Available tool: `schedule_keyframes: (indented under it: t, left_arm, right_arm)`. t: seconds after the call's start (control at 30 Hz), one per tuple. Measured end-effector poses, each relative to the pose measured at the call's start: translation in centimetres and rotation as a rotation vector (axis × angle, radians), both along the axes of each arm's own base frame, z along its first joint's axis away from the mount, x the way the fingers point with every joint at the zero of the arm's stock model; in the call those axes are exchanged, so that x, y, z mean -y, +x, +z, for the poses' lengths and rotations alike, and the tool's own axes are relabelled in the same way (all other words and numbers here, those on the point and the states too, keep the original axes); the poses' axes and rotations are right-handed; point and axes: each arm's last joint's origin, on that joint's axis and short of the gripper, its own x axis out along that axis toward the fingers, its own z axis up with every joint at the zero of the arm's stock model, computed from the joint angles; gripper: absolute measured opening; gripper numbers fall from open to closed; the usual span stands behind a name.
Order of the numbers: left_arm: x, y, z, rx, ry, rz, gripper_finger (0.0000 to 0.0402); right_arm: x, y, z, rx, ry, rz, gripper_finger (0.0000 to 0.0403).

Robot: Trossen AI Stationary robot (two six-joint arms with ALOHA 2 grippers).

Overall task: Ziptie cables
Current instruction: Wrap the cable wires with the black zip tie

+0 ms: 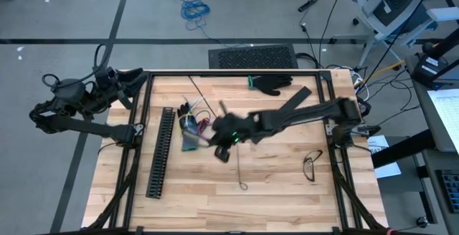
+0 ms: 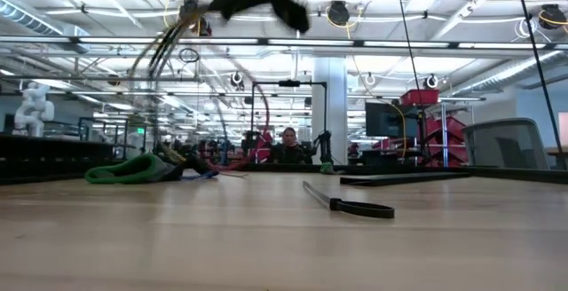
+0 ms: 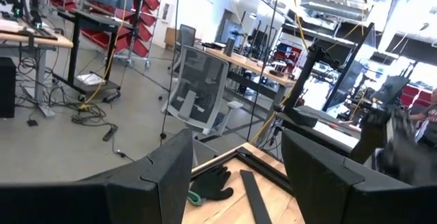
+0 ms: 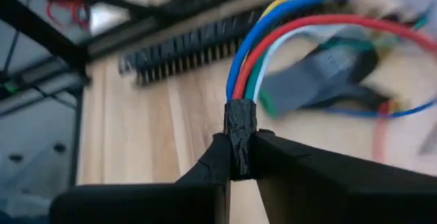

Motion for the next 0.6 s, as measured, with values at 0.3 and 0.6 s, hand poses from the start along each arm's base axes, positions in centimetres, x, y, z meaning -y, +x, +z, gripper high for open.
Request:
schedule_keyframes:
  t: [0.3, 0.6]
  left_arm:
    - [0.0, 0.0, 0.0, 0.005, -0.001, 0.012, 0.0216]
    - [-0.1, 0.0, 0.0, 0.009, -0.007, 0.021, 0.0216]
  right_arm:
    - [5.6, -9.4, 12.6, 0.321, -0.104, -0.221, 0.0034]
    - [5.8, -20.1, 20.1, 0.595, -0.163, -0.394, 0.0031]
